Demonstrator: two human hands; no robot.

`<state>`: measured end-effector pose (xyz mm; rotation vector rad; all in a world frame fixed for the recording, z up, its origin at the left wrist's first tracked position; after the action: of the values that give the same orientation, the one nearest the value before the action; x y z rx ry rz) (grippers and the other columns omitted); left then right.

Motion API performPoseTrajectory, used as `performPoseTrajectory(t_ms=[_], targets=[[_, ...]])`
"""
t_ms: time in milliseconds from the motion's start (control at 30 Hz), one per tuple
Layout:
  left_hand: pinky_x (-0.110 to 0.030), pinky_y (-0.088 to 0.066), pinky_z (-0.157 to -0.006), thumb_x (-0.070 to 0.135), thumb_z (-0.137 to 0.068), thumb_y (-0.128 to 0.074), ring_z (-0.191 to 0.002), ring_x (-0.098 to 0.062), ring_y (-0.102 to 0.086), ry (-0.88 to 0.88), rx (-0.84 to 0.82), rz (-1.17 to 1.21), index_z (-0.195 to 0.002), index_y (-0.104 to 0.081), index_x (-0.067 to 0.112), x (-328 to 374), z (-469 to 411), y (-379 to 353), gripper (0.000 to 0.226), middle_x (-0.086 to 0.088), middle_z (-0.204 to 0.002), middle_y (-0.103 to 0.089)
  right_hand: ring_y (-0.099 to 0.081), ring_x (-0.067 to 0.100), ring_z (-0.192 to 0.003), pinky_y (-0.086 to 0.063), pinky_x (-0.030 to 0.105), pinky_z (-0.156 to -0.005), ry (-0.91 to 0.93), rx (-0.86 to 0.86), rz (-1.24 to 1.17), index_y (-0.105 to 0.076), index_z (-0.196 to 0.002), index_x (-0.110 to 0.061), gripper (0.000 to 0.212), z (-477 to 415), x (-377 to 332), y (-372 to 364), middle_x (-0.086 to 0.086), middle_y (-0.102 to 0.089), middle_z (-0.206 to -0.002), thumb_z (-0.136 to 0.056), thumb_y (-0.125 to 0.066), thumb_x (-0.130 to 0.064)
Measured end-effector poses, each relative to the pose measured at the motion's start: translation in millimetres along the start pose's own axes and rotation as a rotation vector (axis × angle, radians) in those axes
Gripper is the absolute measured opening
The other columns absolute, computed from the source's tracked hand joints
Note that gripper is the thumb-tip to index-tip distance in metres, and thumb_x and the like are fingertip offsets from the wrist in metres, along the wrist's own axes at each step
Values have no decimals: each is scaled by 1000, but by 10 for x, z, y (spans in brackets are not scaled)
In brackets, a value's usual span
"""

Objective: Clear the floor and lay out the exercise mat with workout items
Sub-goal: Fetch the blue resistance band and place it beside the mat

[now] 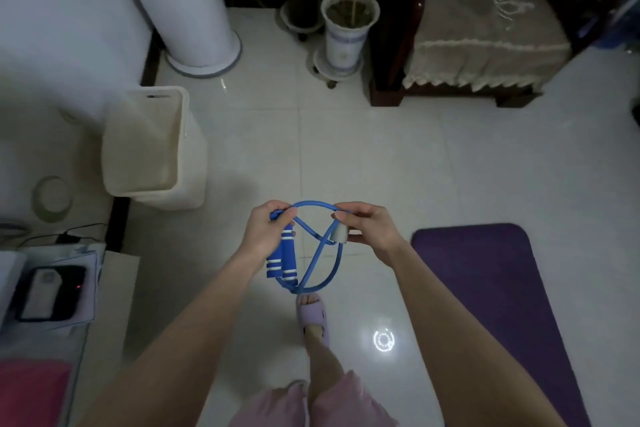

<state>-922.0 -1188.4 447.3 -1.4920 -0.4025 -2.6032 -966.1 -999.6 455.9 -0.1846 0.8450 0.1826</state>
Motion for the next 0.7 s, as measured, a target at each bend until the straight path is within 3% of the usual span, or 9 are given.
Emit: performPoseTrajectory(t_ms=[200, 533, 700], targets=[[-17, -54, -53, 9, -89, -61, -62, -14, -57, -27, -175, -58, -81, -62, 12, -348, 724, -504, 9, -5, -72, -59, -62, 25, -90, -59, 31, -70, 36, 162, -98, -68, -103, -6, 20, 922, 752, 460, 16, -64, -105, -84, -69, -8], [-17, -55, -54, 10, -90, -60, -63, -14, -57, -90, -504, -256, -88, -61, 7, -666, 1938, -1661, 4, -5, -74, -59, -65, 24, -89, -56, 29, -65, 80, 480, -302, -70, -102, -9, 19, 2513, 1874, 1385, 17, -67, -106, -83, -70, -9], [-18, -54, -54, 11, -91, -59, -64, -15, -58, -114, -688, -360, -90, -61, 6, -932, 2688, -2385, 6, -6, -77, -59, -65, 19, -85, -54, 22, -59, 91, 648, -398, -71, -100, -13, 16, 3397, 2492, 1868, 7, -69, -96, -84, -69, -10]])
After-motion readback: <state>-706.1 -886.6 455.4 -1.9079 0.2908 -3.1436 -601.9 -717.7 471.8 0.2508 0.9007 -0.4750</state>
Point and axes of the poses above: each hand's wrist, its own z-axis away from the middle knuckle, its own y-axis out of the back of the hand, x = y × z, the point moved 1 cm from there along -z, towards the middle knuckle
